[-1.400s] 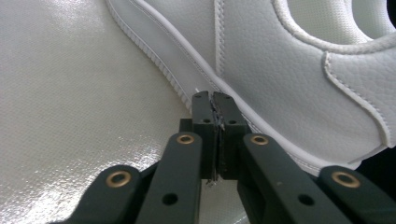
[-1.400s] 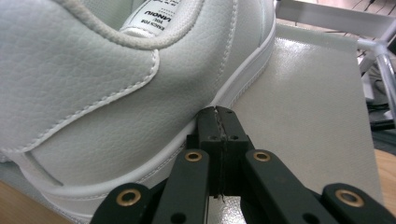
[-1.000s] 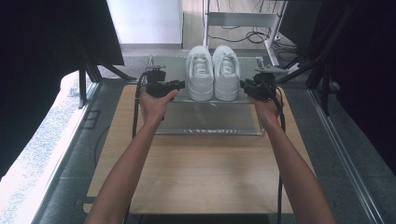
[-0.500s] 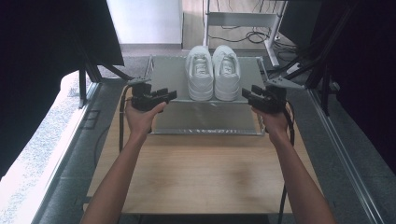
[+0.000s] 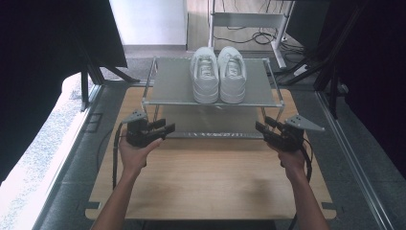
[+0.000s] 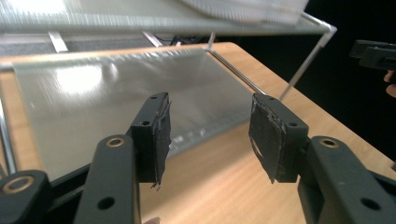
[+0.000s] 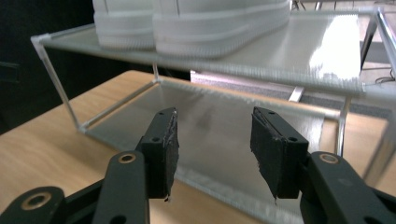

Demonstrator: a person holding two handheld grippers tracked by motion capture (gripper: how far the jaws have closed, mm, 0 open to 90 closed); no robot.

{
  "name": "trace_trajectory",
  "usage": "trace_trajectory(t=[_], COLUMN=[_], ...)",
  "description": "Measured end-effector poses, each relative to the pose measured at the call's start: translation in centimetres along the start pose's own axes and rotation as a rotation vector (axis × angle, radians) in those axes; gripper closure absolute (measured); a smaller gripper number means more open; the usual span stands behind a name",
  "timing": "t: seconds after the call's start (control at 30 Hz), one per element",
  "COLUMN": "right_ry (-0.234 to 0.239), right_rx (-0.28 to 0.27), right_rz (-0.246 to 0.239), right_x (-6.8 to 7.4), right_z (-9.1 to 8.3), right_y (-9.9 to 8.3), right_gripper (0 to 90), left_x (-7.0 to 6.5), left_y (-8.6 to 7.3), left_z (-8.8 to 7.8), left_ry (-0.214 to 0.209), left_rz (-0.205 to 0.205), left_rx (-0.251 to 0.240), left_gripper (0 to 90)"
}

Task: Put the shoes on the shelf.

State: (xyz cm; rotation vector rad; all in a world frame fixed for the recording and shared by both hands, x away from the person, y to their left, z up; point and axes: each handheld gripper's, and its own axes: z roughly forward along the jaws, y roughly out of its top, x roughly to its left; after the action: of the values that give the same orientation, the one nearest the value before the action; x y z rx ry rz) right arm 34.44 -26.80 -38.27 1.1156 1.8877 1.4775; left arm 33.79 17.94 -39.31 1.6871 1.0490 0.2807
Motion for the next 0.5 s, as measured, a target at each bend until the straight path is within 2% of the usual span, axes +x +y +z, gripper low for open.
trace_trajectory(t=[0.07, 0.17, 0.23, 0.33, 0.43, 0.5], right_ry=[0.008, 0.015, 0.023, 0.021, 0.029, 0.025], right_rx=[0.007, 0.009, 0.006, 0.043, 0.030, 0.025], right_rz=[0.003, 0.008, 0.022, 0.009, 0.025, 0.015], right_x=[0.0, 0.2, 0.4, 0.5, 0.6, 0.7], right_z=[-0.5, -1.2, -1.5, -1.3, -1.4, -1.4], right_y=[-0.8, -2.1, -3.0, -3.6, -3.8, -3.8], right_gripper=[51.1, 50.5, 50.5, 49.5, 49.7, 49.5], left_x=[-0.3, -0.9, -0.9, -0.6, -0.5, -0.4], left_y=[-1.0, -2.8, -3.8, -4.4, -4.8, -5.0], left_z=[-0.2, -0.6, -0.7, -0.6, -0.8, -0.8], left_ry=[0.003, -0.001, -0.002, 0.003, 0.004, 0.013], left_rz=[0.007, 0.012, -0.001, -0.009, -0.017, -0.014], left_rx=[0.011, 0.002, -0.007, 0.031, 0.025, 0.033], left_gripper=[47.5, 46.6, 46.5, 45.5, 45.4, 45.2])
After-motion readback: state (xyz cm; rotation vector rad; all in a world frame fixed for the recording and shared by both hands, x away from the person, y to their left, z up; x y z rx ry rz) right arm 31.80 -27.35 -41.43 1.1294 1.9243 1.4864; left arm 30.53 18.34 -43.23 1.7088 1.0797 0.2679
